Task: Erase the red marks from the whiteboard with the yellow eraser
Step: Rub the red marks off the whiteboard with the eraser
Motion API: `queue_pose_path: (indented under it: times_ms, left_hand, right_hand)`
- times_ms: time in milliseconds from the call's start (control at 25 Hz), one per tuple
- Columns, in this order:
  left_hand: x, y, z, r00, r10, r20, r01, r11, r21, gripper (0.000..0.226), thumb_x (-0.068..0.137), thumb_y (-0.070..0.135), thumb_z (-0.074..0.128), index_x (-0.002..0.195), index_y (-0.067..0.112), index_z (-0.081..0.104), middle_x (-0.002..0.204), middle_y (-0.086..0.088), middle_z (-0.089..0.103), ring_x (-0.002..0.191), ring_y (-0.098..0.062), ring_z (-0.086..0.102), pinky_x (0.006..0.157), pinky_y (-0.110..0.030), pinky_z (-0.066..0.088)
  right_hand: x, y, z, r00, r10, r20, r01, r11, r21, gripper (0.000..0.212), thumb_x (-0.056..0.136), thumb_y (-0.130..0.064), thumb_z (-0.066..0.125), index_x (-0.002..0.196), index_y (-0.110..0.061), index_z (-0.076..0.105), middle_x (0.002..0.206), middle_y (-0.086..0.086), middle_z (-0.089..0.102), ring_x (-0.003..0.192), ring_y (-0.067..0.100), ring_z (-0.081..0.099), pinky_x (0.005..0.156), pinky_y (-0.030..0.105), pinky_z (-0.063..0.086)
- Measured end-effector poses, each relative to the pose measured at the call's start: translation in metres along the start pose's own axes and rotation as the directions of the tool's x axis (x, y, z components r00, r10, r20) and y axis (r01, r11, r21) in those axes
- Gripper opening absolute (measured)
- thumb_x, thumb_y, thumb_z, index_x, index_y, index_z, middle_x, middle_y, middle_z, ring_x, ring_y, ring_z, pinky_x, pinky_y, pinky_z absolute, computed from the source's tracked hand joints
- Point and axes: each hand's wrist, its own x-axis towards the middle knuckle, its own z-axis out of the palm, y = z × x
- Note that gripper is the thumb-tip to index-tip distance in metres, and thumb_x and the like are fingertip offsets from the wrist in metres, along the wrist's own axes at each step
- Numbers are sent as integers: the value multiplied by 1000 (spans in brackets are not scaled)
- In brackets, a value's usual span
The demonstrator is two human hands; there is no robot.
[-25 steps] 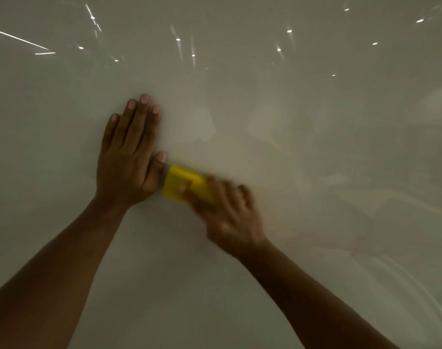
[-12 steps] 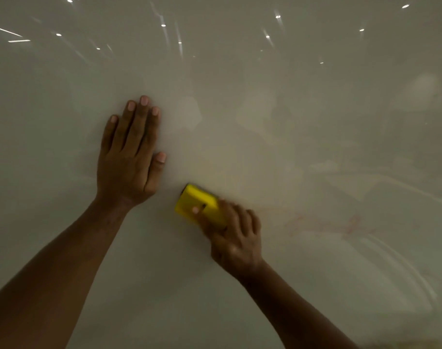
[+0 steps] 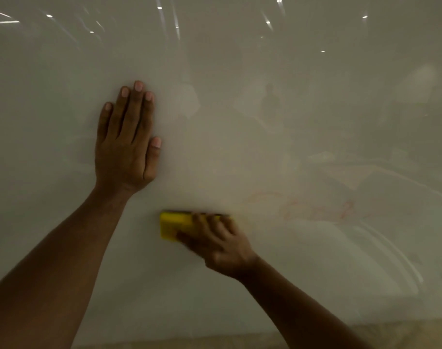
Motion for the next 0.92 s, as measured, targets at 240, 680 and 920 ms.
queue_pose_path:
  times_ms: [240, 680, 920]
  left_hand:
    - [0, 1, -1, 1000, -10, 6, 10, 1000, 5, 66, 111, 35, 27, 170, 4, 23, 176, -17, 22, 164, -32, 19, 135, -45, 10]
    - [1, 1, -1, 1000, -10, 12, 10, 1000, 7, 67, 111, 36, 27, 170, 4, 23, 176, -18, 23, 164, -32, 19, 135, -44, 10]
    - [-1, 0, 1, 1000, -7, 3, 7, 1000, 13, 67, 112, 36, 26, 170, 5, 22, 176, -17, 22, 165, -31, 18, 135, -44, 9]
  right_hand:
    - [18, -19, 6, 989, 146, 24, -147, 987, 67, 52, 104, -15, 35, 145, -34, 60, 142, 16, 57, 110, 34, 57, 93, 43, 43]
    - [18, -9, 5, 987, -136, 86, 131, 989, 64, 52, 106, -11, 32, 143, -31, 63, 138, 17, 62, 111, 37, 61, 94, 46, 49]
    - [10, -13, 6, 996, 90, 4, -91, 994, 55, 50, 98, -14, 49, 141, -35, 64, 138, 15, 63, 113, 36, 61, 94, 43, 45]
